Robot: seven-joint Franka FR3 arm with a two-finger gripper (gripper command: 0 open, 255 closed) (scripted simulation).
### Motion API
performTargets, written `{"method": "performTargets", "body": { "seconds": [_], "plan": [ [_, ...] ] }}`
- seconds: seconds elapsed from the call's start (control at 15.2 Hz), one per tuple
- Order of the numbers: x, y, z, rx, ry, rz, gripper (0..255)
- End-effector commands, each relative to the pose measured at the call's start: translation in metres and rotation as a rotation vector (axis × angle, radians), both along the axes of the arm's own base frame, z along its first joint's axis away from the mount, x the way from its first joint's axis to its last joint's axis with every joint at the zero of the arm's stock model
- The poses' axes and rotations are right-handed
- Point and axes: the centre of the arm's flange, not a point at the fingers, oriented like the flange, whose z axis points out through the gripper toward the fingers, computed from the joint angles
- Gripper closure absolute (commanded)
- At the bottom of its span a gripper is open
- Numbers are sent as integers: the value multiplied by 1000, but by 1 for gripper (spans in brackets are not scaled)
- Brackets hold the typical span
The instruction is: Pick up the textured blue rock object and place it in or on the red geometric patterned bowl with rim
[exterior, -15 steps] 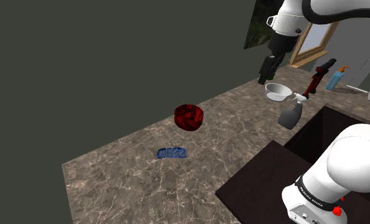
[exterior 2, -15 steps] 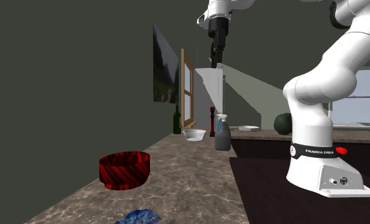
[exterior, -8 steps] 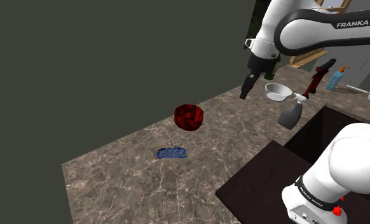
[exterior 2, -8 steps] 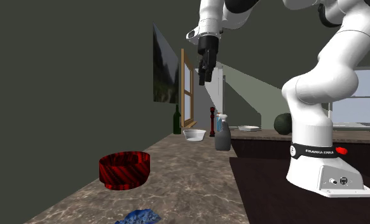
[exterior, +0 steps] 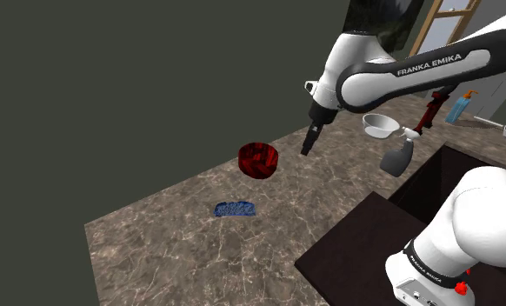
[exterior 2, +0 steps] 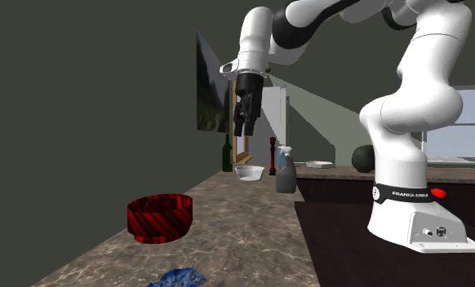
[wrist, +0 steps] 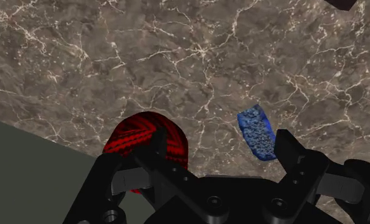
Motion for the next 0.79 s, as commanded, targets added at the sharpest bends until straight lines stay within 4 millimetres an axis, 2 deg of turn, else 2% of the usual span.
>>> {"method": "performTargets", "body": {
  "seconds": [0.0,0.73],
  "plan": [
    [9,11,-18,11,-14,41,0],
    [61,81,-125,69,-71,261,0]
  ]
}}
